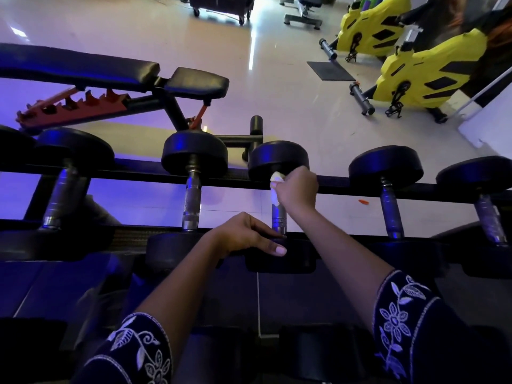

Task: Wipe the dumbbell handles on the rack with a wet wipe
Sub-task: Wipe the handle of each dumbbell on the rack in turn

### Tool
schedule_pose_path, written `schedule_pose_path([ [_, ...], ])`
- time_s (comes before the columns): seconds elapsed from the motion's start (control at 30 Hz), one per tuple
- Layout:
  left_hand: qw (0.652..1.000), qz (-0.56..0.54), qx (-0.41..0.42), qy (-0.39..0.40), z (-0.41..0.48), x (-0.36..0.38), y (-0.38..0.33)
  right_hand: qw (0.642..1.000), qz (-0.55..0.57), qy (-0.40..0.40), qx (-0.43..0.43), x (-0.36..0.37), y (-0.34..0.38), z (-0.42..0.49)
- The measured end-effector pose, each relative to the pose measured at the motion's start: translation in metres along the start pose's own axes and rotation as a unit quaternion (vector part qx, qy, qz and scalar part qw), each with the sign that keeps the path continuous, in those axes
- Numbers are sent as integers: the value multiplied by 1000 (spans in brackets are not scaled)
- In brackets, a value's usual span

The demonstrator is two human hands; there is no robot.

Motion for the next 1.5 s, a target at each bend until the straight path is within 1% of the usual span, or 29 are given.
schedule_pose_path([
  [0.07,1000,1,1,1,-1,-1,-1,1000,0,10,16,5,-4,-1],
  [0.17,1000,-3,0,6,-2,1,-2,995,-95,41,-8,11,-31,-29],
  [0.23,1000,1,-4,2,-3,-1,-2,991,-117,66,-16,12,-46,-43],
  [0.3,1000,5,0,6,-2,0,-3,995,-78,65,-6,9,-42,-33],
  [0.37,1000,2,5,0,-2,0,-5,997,19,70,41,11,-37,-8],
  [0.4,1000,-2,7,-7,-2,-1,-5,988,93,89,90,17,-40,3],
  [0.43,1000,-6,8,-10,-2,-1,-5,964,183,127,144,30,-47,8],
  [0.47,1000,-9,9,-9,-2,-1,-6,918,282,186,207,45,-56,4],
  [0.5,1000,-9,11,-8,-2,0,-6,862,363,248,253,58,-62,-7],
  [0.53,1000,-7,13,-6,-2,0,-5,819,403,305,272,63,-65,-22],
  [0.57,1000,-8,14,-5,-1,0,-5,785,430,348,277,67,-69,-32],
  [0.63,1000,-12,15,-2,0,0,-4,758,445,383,285,66,-78,-36],
  [0.67,1000,-10,15,-1,0,-1,-4,745,453,387,300,67,-79,-32],
  [0.7,1000,-6,15,1,1,-1,-4,722,480,387,314,69,-75,-26],
  [0.73,1000,-3,15,4,1,0,-4,715,493,378,319,69,-68,-19],
  [0.77,1000,-4,14,5,1,1,-4,717,499,365,321,70,-63,-14],
  [0.8,1000,-5,13,6,1,1,-4,727,493,358,317,70,-61,-12],
  [0.87,1000,-2,12,7,1,0,-4,736,466,379,311,75,-63,-24],
  [0.97,1000,0,16,9,2,0,-2,774,382,413,291,73,-75,-44],
  [1.0,1000,0,16,10,2,0,-2,780,378,403,293,70,-75,-42],
  [1.1,1000,5,15,17,4,1,1,762,459,345,299,65,-62,-20],
  [1.17,1000,4,16,14,4,1,1,746,490,320,316,69,-59,-16],
  [1.2,1000,4,18,12,4,1,1,746,480,322,329,73,-63,-21],
  [1.27,1000,4,23,6,3,0,0,766,429,342,336,77,-70,-34],
  [1.33,1000,4,29,0,2,-1,-3,774,397,368,328,77,-72,-40],
  [1.4,999,23,44,-2,-1,0,-4,777,414,360,308,72,-70,-36],
  [1.43,997,44,58,-12,-2,1,-4,791,422,342,282,68,-69,-30],
  [1.47,994,69,74,-37,-5,0,-3,822,410,313,240,62,-70,-24],
  [1.5,989,88,88,-73,-8,-1,-4,866,368,278,193,53,-72,-18],
])
Point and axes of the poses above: each hand's wrist, its own z-axis towards the middle knuckle, its own x-axis out of the palm, y = z × x, the point moved 10 cm from there along z, towards the middle knuckle, and after that the axes turned 9 degrees about x, right-handed, at the moved point
